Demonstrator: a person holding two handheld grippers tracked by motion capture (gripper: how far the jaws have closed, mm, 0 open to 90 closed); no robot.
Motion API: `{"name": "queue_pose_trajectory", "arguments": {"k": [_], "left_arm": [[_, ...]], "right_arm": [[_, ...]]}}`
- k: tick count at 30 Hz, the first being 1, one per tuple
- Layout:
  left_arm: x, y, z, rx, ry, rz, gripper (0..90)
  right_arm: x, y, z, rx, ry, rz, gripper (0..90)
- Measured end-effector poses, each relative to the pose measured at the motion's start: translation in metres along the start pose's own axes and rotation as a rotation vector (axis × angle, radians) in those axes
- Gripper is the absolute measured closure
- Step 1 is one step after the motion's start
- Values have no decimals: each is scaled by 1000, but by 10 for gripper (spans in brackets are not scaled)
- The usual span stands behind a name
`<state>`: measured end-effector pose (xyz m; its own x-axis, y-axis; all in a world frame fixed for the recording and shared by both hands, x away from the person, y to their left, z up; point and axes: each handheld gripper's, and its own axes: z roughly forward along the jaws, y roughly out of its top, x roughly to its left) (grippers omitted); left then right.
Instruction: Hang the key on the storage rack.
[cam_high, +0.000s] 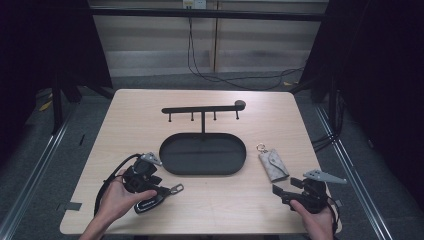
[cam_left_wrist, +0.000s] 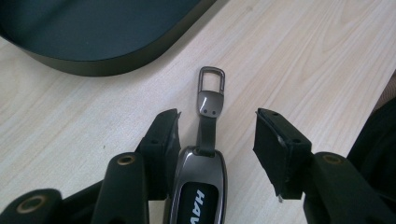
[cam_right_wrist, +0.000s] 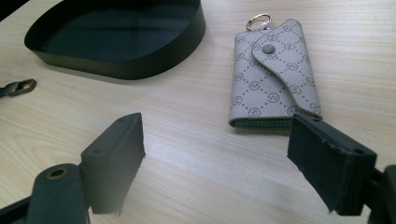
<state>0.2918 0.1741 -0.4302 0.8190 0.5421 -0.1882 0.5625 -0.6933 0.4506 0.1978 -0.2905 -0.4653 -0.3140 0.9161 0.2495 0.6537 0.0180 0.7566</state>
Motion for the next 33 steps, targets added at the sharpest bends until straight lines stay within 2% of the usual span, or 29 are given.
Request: {"name": "queue_pose_trajectory", "arguments": {"k": [6,7,14,29,33], "left_arm": [[2,6,11,59,-7,4,531],[3,8,12,76,-10,16,540],[2,22,22,124,-1,32,578],[-4,34,48,252,31,133,575],[-5,35,54,274,43,142,591]], "right_arm": [[0,0,0,1,-2,-1,184],[0,0,1,1,-1,-1,184],[0,0,1,5,2,-4,183],[0,0,3,18,0,-6,178],[-1,0,2,17,2,-4,178]]}}
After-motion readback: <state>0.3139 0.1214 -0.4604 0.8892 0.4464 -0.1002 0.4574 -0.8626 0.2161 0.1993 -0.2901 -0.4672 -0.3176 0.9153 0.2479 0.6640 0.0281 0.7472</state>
